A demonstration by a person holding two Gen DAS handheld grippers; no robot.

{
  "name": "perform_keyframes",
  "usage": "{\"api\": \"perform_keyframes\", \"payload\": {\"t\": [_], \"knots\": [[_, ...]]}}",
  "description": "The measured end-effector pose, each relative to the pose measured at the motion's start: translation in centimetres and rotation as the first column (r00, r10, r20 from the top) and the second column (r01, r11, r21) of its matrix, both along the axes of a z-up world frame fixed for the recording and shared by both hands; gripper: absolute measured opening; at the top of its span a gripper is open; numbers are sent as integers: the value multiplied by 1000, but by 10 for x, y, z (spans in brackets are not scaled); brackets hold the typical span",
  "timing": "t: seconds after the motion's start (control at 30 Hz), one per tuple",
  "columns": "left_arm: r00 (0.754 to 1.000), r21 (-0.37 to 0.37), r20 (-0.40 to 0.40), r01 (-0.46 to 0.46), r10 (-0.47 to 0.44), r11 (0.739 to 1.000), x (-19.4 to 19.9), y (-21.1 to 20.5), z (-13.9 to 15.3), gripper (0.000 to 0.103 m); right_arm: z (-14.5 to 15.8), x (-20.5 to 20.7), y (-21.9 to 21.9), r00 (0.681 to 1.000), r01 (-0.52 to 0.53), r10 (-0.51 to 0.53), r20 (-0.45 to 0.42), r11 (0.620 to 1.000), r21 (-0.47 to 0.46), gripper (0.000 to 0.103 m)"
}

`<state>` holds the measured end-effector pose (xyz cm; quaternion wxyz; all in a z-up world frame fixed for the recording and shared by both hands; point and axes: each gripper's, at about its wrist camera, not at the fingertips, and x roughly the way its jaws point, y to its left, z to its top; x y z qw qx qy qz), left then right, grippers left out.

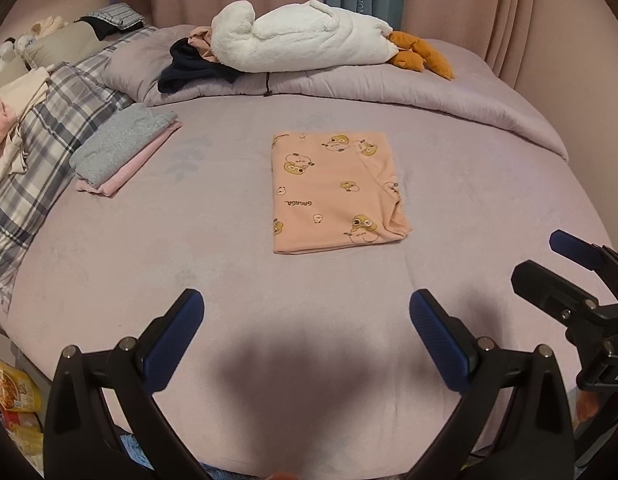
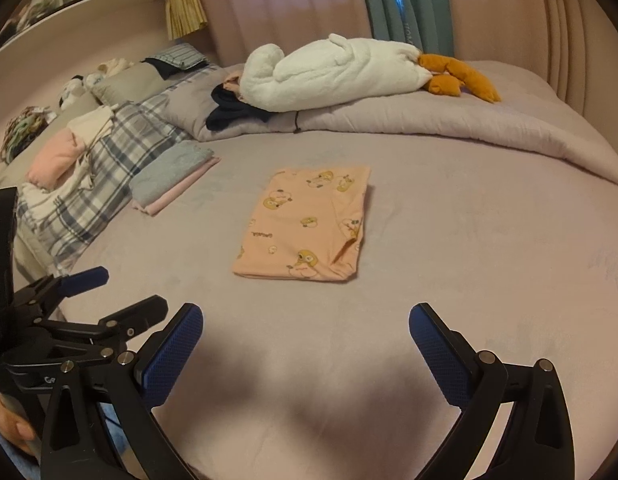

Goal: Fold small clothes

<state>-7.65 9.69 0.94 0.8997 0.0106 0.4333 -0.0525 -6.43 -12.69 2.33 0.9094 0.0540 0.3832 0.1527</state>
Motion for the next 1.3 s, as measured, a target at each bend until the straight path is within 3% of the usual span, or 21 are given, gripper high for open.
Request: {"api": "perform_keyframes", "payload": {"t": [0.57,1.3], "knots": [[998,-1,46,-45,45,999,-6,13,18,103,28,-5,18,997,-42,44,62,998,-39,102],[998,-11,41,-55,56,998,-5,15,23,103,26,0,23,997,-63,65,44,997,-51,102]]}}
